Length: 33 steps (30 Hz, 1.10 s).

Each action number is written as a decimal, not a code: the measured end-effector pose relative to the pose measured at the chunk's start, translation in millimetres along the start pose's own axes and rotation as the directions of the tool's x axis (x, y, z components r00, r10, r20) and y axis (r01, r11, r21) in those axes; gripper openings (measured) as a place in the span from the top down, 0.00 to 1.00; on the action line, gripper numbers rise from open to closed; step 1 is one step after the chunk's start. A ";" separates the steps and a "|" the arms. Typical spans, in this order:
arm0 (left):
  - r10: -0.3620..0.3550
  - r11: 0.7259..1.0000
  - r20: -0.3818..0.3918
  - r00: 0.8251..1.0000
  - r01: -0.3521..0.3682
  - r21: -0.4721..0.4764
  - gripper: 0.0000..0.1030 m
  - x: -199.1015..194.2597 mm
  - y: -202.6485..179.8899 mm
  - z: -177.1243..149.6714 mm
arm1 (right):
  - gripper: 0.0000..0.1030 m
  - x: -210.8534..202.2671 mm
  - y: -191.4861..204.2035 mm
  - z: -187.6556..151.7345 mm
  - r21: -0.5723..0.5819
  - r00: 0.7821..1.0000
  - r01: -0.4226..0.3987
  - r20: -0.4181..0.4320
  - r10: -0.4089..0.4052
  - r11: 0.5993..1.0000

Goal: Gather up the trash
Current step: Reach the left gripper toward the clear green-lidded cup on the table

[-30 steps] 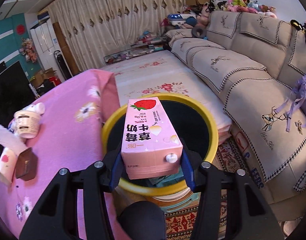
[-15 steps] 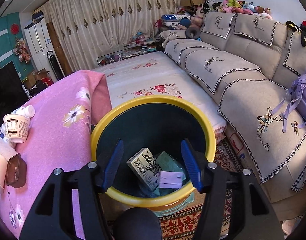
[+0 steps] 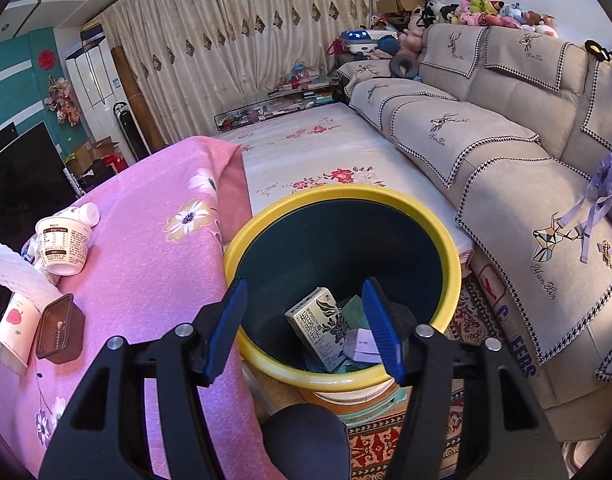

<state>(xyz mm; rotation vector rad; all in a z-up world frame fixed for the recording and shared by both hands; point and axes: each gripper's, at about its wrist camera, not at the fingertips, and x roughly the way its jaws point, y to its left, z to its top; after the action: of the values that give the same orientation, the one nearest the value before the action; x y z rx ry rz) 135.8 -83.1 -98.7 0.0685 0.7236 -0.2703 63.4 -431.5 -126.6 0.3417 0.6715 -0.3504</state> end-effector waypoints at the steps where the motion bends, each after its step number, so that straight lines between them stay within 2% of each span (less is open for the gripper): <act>1: 0.006 1.000 -0.011 1.000 -0.006 0.000 0.32 2.3 1.5 -2.0 | 0.44 0.1 0.5 -0.4 0.001 1.000 -0.003 -0.001 0.003 1.000; 6: 0.006 0.999 -0.057 0.998 -0.008 -0.033 0.39 14.2 10.6 -7.4 | 0.44 0.0 0.9 -1.2 0.006 1.000 -0.013 -0.002 0.013 1.000; 11: 0.020 0.999 -0.064 0.998 -0.022 -0.034 0.42 22.4 11.2 -9.7 | 0.44 0.8 -0.3 -1.3 0.011 1.000 -0.019 -0.005 0.019 1.000; 17: 0.033 0.998 -0.060 0.998 -0.036 -0.046 0.53 28.9 14.4 -8.8 | 0.44 3.4 1.0 -2.5 0.011 1.000 -0.024 -0.011 0.024 1.000; 26: 0.070 0.997 -0.035 0.997 -0.071 -0.034 0.53 38.9 12.6 -4.6 | 0.44 3.6 3.9 -4.2 0.008 0.999 -0.036 -0.015 0.036 0.999; 33: 0.061 0.998 -0.055 0.997 -0.061 -0.002 0.53 20.0 15.0 -11.4 | 0.44 -1.7 0.6 -1.9 0.020 0.999 -0.042 0.000 0.042 0.999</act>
<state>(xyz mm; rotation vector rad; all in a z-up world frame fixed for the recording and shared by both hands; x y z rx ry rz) 146.8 -71.3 -121.0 0.0950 0.7751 -0.2098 61.3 -429.9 -126.7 0.3747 0.6608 -0.3173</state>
